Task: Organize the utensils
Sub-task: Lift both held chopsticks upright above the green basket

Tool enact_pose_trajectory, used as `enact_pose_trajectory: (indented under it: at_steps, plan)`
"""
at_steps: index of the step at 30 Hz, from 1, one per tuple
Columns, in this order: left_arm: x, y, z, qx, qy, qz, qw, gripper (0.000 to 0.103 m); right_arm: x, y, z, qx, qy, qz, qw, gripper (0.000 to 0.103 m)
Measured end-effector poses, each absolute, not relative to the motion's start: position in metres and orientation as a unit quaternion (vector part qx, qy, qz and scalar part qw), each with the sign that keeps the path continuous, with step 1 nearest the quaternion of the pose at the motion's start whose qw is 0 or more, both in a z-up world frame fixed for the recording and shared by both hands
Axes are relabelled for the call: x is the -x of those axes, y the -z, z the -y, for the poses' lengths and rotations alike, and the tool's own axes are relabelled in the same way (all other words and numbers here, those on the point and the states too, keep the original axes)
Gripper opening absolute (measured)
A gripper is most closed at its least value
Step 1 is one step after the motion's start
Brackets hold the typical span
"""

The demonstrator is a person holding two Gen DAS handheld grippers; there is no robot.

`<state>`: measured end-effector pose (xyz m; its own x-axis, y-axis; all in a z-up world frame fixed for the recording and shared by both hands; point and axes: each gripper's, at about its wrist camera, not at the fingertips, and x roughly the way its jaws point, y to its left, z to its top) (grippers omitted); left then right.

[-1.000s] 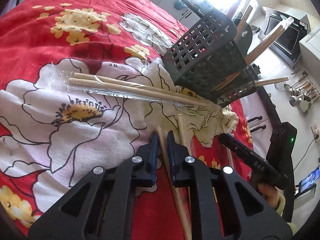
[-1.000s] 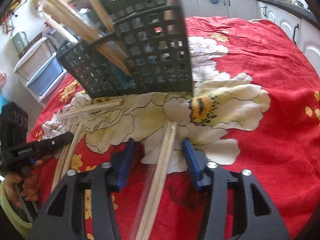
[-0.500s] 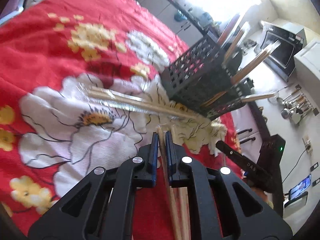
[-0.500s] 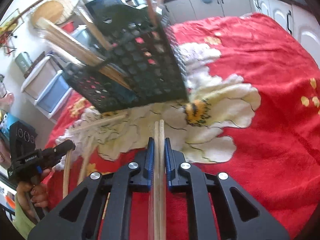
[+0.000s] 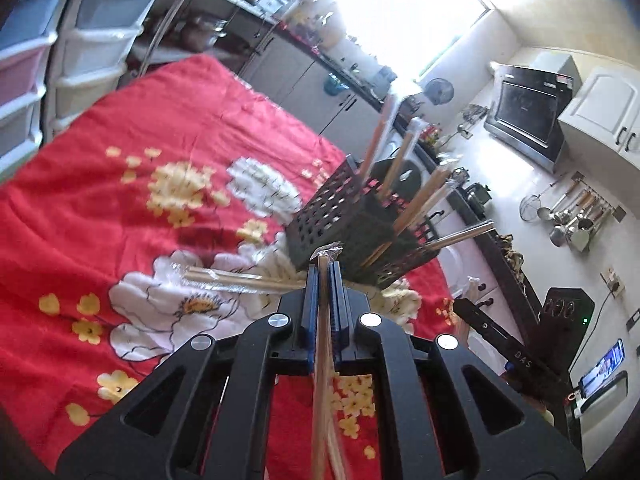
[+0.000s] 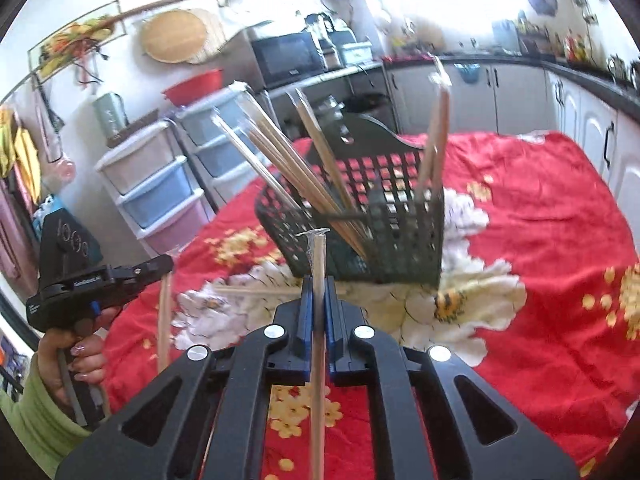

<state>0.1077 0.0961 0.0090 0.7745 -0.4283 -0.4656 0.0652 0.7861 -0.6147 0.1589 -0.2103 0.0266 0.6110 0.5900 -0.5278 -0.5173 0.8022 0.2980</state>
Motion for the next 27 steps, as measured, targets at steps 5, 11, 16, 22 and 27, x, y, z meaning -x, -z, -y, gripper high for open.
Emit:
enact_pose_trajectory:
  at_steps: [5,11,16,22,27]
  plan:
    - [-0.108,-0.035,-0.086,0.279,0.154,-0.282,0.905,0.003,-0.149,-0.047,0.213,-0.053,-0.317,-0.288,0.902,0.005]
    - [-0.110,-0.061,-0.072,0.256,0.169,-0.256,0.917,0.003,-0.139,-0.066,0.217,-0.044,-0.315,-0.253,0.914,0.005]
    - [-0.115,-0.080,-0.058,0.242,0.184,-0.237,0.923,0.003,-0.134,-0.078,0.221,-0.040,-0.305,-0.216,0.927,0.005]
    - [-0.122,-0.099,-0.043,0.230,0.201,-0.218,0.927,0.003,-0.135,-0.086,0.229,-0.044,-0.292,-0.190,0.936,0.005]
    - [-0.129,-0.112,-0.034,0.224,0.209,-0.204,0.930,0.003,-0.140,-0.093,0.235,-0.052,-0.283,-0.173,0.942,0.005]
